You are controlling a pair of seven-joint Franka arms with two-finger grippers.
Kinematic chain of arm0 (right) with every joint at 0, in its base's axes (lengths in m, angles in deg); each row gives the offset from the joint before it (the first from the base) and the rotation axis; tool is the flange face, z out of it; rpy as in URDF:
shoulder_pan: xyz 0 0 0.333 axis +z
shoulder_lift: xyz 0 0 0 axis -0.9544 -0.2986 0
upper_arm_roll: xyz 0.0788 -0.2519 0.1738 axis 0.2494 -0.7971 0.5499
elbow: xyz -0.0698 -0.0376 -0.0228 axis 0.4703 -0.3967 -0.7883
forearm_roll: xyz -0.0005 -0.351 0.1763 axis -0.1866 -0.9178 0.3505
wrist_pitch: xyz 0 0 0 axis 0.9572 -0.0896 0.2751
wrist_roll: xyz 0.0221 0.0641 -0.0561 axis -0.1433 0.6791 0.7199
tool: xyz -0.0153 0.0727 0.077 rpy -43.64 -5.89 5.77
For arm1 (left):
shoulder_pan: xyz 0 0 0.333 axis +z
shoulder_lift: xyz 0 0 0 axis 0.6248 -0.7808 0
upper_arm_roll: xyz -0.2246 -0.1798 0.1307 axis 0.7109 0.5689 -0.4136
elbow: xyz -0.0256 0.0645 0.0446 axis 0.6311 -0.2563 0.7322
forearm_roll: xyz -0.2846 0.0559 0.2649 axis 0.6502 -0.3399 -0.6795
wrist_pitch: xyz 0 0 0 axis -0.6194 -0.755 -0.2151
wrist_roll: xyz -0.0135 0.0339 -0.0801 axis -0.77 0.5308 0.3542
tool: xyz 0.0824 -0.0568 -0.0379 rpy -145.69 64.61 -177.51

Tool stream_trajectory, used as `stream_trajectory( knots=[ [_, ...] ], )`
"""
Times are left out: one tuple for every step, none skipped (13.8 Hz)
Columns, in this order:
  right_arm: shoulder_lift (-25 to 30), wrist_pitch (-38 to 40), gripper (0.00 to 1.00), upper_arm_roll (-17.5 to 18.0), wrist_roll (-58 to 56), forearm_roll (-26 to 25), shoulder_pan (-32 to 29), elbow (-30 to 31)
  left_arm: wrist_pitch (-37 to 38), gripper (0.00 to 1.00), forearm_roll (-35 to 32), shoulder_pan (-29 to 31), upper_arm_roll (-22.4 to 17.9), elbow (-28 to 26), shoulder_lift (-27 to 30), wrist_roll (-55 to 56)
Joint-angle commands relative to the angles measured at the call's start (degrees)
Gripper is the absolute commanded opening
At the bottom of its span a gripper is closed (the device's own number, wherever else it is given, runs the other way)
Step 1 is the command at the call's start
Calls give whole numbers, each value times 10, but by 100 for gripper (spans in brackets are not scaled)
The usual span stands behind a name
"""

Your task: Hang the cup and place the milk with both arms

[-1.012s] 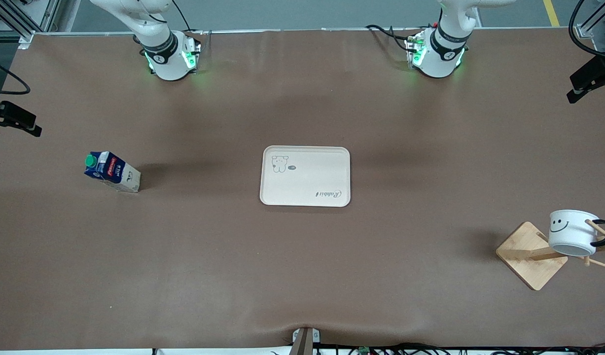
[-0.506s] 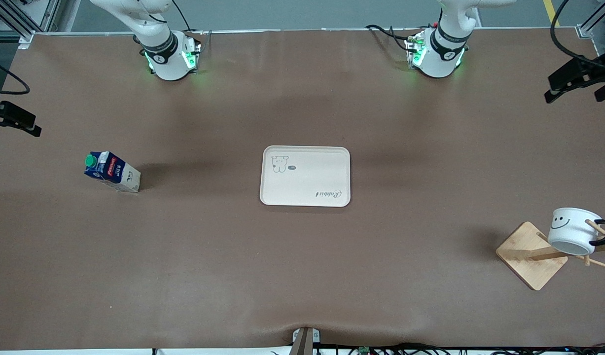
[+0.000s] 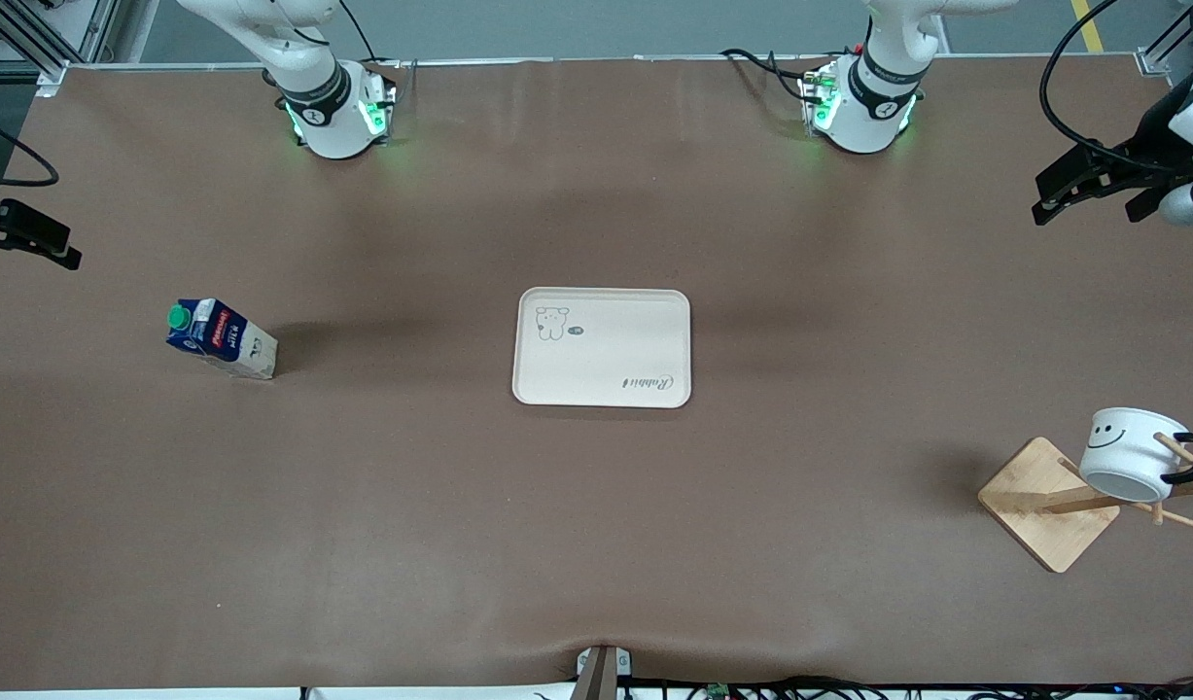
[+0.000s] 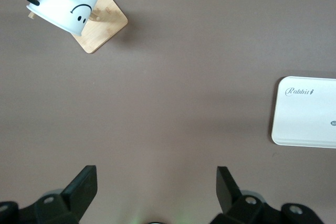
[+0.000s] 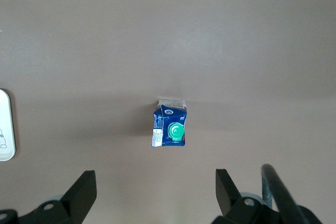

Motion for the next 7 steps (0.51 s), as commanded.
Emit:
stream_trajectory(
  knots=[
    [-7,4,100,4,4,8,-9,-13,-11,100,-1,3,0,-10,15,6],
    [-7,4,100,3,4,8,-9,-13,-11,100,-1,6,0,-9,14,6],
    [-7,5,100,3,4,8,-9,-13,-11,100,-1,5,0,-8,14,7],
    [-7,5,100,3,4,8,-9,-13,-11,100,-1,4,0,-7,14,15],
    [-7,5,100,3,4,8,-9,-13,-11,100,-1,4,0,-5,14,33],
    [-7,4,100,3,4,8,-9,-13,-11,100,-1,4,0,-5,14,49],
    [-7,4,100,3,4,8,-9,-13,-10,100,-1,4,1,-5,14,54]
  ],
)
